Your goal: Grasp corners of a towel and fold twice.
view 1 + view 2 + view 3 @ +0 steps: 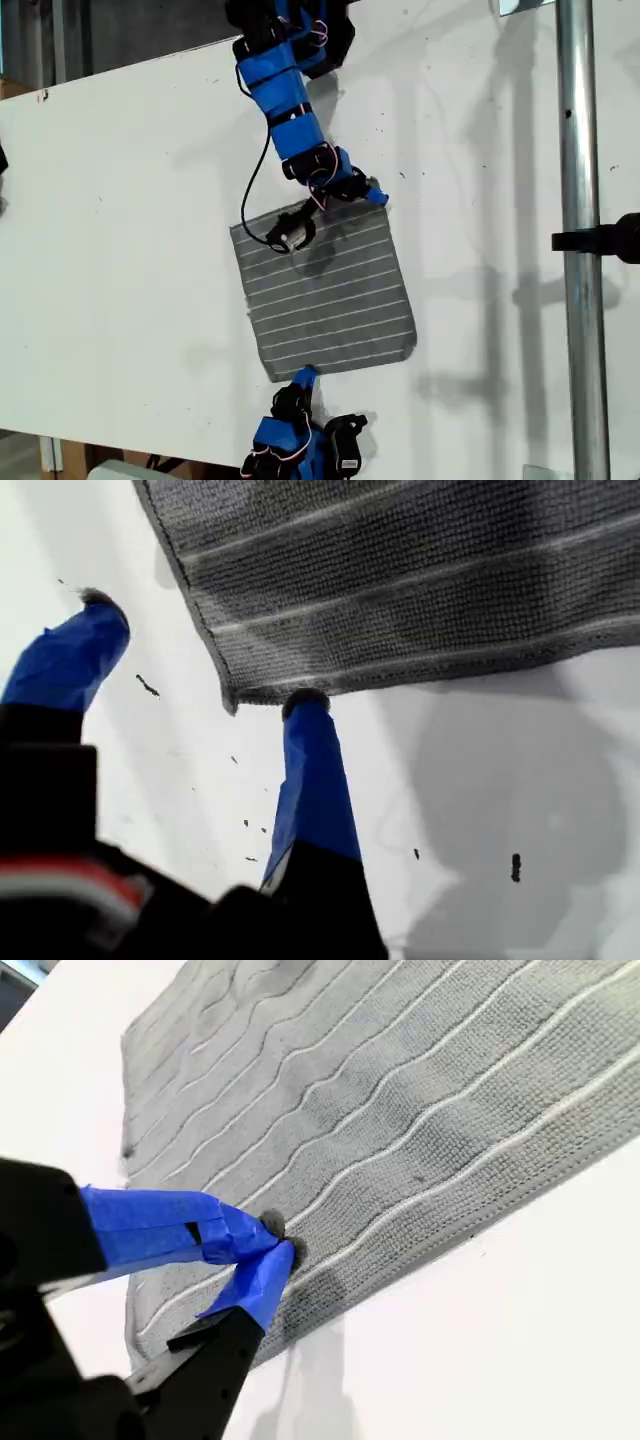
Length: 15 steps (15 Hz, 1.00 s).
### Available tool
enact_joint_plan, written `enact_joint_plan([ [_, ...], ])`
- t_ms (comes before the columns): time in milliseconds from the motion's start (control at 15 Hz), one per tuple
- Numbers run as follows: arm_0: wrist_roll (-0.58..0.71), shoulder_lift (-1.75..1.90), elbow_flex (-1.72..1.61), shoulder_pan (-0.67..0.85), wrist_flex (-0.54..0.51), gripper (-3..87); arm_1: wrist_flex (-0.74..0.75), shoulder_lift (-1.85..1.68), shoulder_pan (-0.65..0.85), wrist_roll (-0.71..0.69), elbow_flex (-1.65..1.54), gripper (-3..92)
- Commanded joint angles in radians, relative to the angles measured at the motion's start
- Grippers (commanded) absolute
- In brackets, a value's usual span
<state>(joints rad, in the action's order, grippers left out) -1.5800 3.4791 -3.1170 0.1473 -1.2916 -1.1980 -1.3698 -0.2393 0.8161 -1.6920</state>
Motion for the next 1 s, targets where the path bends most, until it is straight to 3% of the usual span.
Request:
enact_joint_plan([
  [0,0.003,-0.002,-0.003,0.006,-0.003,-2.9,0.038,0.031,0.034,-0.008,0.009,27.2],
  [200,0.000,-0.002,-0.003,0.000,-0.003,-2.9,0.063,0.098,0.054,0.000,0.012,18.3],
  [333,0.000,-0.002,-0.003,0.000,-0.003,-2.9,0.061,0.104,0.060,0.000,0.017,1.5],
  [667,-0.006,-0.002,0.017,-0.008,0.031,-1.9,0.091,0.109,0.049,-0.002,0.021,-0.1],
  [933,-0.020,-0.206,0.307,-0.074,0.055,-3.0,0.092,0.110,0.051,-0.005,0.025,-0.1],
])
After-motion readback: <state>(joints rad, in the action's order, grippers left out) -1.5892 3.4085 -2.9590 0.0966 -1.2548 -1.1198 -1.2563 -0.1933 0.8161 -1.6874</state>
